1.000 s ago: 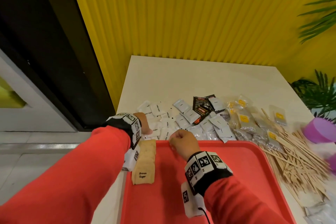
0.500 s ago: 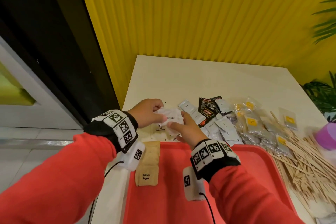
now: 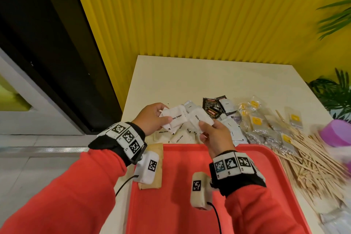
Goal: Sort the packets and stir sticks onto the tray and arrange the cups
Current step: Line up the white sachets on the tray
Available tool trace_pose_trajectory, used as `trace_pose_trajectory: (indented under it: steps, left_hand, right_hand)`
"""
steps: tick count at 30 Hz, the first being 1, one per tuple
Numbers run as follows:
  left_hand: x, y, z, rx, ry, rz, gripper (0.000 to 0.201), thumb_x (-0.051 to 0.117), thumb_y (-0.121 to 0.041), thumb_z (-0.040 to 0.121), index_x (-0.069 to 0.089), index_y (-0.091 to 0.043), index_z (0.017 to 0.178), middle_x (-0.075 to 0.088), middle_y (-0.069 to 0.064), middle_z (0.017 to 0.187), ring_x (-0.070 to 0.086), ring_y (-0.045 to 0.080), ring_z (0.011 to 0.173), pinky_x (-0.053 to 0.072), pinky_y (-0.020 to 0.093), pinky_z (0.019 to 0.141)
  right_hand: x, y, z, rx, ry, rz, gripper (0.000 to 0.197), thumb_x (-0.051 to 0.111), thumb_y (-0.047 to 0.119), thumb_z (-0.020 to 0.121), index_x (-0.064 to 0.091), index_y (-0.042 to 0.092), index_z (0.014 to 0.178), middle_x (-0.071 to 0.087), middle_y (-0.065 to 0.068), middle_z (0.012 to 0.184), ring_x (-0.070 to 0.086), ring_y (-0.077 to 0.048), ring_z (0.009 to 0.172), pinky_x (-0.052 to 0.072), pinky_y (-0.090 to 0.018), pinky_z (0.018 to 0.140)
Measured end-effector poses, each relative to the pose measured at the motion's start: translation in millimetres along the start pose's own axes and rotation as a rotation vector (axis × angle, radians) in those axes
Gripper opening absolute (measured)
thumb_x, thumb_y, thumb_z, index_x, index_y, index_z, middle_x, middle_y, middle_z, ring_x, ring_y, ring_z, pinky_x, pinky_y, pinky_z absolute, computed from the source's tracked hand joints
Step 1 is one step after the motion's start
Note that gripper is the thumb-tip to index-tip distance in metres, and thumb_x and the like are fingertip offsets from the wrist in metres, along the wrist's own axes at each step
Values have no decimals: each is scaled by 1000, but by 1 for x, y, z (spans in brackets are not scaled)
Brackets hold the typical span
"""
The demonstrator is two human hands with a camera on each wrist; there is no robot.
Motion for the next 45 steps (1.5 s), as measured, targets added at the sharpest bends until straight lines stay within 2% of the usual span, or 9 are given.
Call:
trace_pose_trajectory:
  steps: [4, 6, 13, 26, 31, 34, 36, 41, 45]
  left_hand:
    - [9, -5, -7, 26, 1, 62, 18, 63, -3, 84, 54, -19, 83, 59, -3, 68, 53, 2, 49, 41, 14, 46]
    - [13, -7, -11, 32, -8, 79, 15, 63, -3, 83, 55, -14, 90, 61, -2, 71, 55, 9, 56, 45, 16, 49]
    - [35, -15, -36, 22, 3, -49, 26, 64, 7, 80, 55, -16, 89, 63, -1, 75, 57, 9, 60, 49, 13, 49]
    - [66, -10, -72, -82, -162, -195, 20, 61, -1, 86, 55, -17, 74, 57, 6, 75, 55, 23, 68, 47, 35, 66]
    - [53, 1, -92, -144, -263, 40, 21, 67, -2, 80, 57, -14, 66, 54, 1, 67, 49, 13, 62, 39, 20, 57]
    - [35, 21, -105, -242, -265, 271, 9, 70, -10, 80, 64, -14, 74, 62, 4, 82, 54, 17, 79, 43, 23, 70]
    - [25, 37, -114, -319, -235, 407, 9, 71, -12, 80, 70, -10, 88, 66, 10, 97, 54, 17, 86, 42, 25, 77]
    - [16, 60, -128, -423, -185, 658, 13, 72, -11, 78, 73, -13, 90, 70, 6, 104, 61, 17, 91, 48, 26, 83]
    - [12, 62, -125, -431, -166, 796, 19, 70, -13, 80, 72, -15, 99, 67, 0, 110, 61, 18, 105, 48, 26, 91]
  right_hand:
    - [-9, 11, -12, -23, 66, 108, 20, 51, 6, 93, 64, 19, 86, 67, 10, 69, 58, -7, 69, 47, -17, 57]
    - [-10, 14, -17, -33, 103, 124, 22, 48, 7, 95, 64, 20, 88, 69, 11, 70, 59, -8, 73, 49, -16, 58]
    - [-15, 8, -36, 5, 147, -73, 17, 51, 4, 92, 60, 19, 91, 62, -2, 84, 58, -9, 68, 47, -16, 50]
    - [-63, -2, -61, 98, 141, -314, 17, 54, 7, 90, 54, 18, 77, 55, -1, 77, 51, -12, 67, 40, -22, 53]
    - [-90, -10, -63, 111, 130, -409, 14, 61, 8, 86, 56, 18, 77, 54, 1, 71, 49, -12, 63, 38, -24, 56]
    - [-93, -19, -65, 120, 166, -463, 19, 63, 10, 85, 53, 20, 73, 50, 5, 72, 45, -7, 64, 37, -20, 59]
    - [-88, -28, -66, 129, 180, -575, 7, 64, 14, 85, 57, 14, 84, 52, 1, 76, 46, -10, 64, 33, -18, 55]
    - [-62, -50, -74, 147, 287, -698, 35, 64, 17, 85, 58, 9, 118, 43, 9, 70, 37, -3, 58, 28, -15, 49]
    - [-48, -63, -83, 156, 347, -719, 15, 62, 9, 85, 57, 14, 99, 52, 4, 72, 45, -7, 59, 34, -15, 48]
Point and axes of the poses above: each hand's wrist, its own z-axis towards the middle knuckle, its own x-axis out of the palm, y = z × x, the point moved 6 cm from there along z, towards the middle knuckle
